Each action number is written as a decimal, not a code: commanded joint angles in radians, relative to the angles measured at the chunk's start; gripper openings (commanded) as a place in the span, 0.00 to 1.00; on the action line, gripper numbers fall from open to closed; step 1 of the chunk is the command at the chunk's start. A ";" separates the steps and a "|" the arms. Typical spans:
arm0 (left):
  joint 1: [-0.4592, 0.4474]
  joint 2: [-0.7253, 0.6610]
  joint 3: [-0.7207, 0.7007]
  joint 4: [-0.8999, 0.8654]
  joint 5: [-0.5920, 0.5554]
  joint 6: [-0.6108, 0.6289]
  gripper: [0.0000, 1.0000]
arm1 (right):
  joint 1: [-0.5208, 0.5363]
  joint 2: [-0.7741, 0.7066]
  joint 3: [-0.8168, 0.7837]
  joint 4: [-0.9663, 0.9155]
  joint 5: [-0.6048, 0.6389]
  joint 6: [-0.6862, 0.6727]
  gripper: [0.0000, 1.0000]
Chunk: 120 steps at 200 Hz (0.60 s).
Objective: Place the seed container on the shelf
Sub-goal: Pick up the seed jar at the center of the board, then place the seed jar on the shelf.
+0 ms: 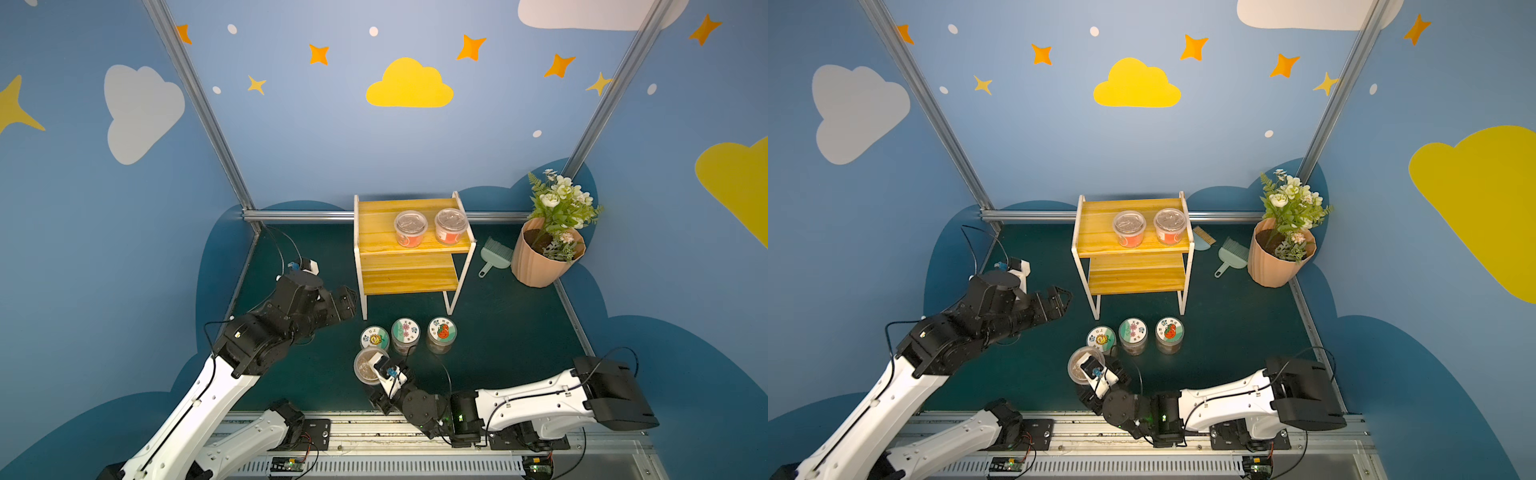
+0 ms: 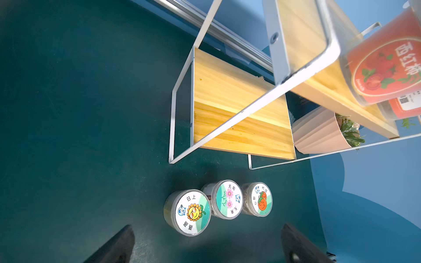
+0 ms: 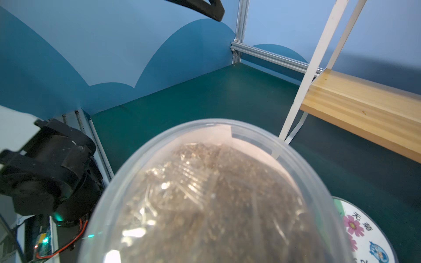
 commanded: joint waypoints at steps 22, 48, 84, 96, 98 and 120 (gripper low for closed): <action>0.099 0.064 0.111 0.005 0.100 0.108 1.00 | -0.054 -0.082 0.151 -0.331 -0.005 0.025 0.62; 0.155 0.124 0.180 0.012 0.168 0.149 1.00 | -0.112 -0.097 0.244 -0.438 -0.057 0.031 0.62; 0.234 0.163 0.224 0.038 0.218 0.178 1.00 | -0.176 -0.088 0.347 -0.463 -0.054 -0.023 0.60; 0.263 0.166 0.227 0.048 0.242 0.176 1.00 | -0.201 -0.082 0.382 -0.470 -0.055 -0.035 0.60; 0.266 0.167 0.228 0.051 0.245 0.176 1.00 | -0.206 -0.080 0.388 -0.470 -0.055 -0.040 0.60; 0.292 0.169 0.232 0.062 0.266 0.179 1.00 | -0.249 -0.055 0.456 -0.471 -0.062 -0.072 0.60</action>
